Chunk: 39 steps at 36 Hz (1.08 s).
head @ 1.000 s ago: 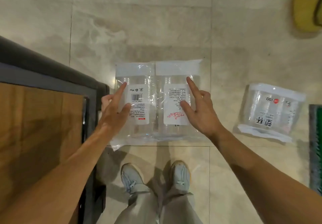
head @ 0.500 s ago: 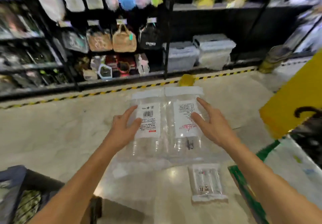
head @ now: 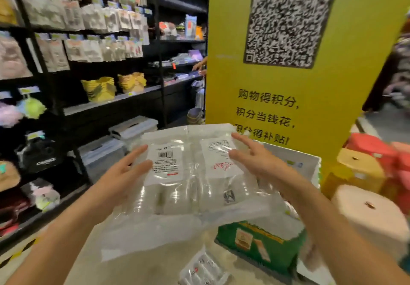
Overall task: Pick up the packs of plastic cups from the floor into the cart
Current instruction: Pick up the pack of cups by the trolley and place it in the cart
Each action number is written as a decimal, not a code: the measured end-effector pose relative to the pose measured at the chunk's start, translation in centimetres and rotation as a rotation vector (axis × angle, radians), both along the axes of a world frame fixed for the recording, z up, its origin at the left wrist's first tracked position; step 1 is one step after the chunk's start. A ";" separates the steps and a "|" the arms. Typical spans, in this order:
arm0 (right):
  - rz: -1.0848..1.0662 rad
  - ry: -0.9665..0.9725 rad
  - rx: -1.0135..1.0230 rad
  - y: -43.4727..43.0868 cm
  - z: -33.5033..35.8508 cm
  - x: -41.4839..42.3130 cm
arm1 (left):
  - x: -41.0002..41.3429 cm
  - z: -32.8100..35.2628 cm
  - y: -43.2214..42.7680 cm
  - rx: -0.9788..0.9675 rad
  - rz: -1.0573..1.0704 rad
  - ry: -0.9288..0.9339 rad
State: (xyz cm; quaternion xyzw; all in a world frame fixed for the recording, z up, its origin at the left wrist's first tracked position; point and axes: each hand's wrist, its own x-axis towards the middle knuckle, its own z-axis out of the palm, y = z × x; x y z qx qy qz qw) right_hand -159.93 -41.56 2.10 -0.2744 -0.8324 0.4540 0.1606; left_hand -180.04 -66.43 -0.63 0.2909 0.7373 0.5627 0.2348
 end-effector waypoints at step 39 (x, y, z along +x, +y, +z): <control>-1.597 0.113 -0.110 -11.2 -1.5 80.1 | 75.8 2.0 33.0 0.023 -1.549 0.056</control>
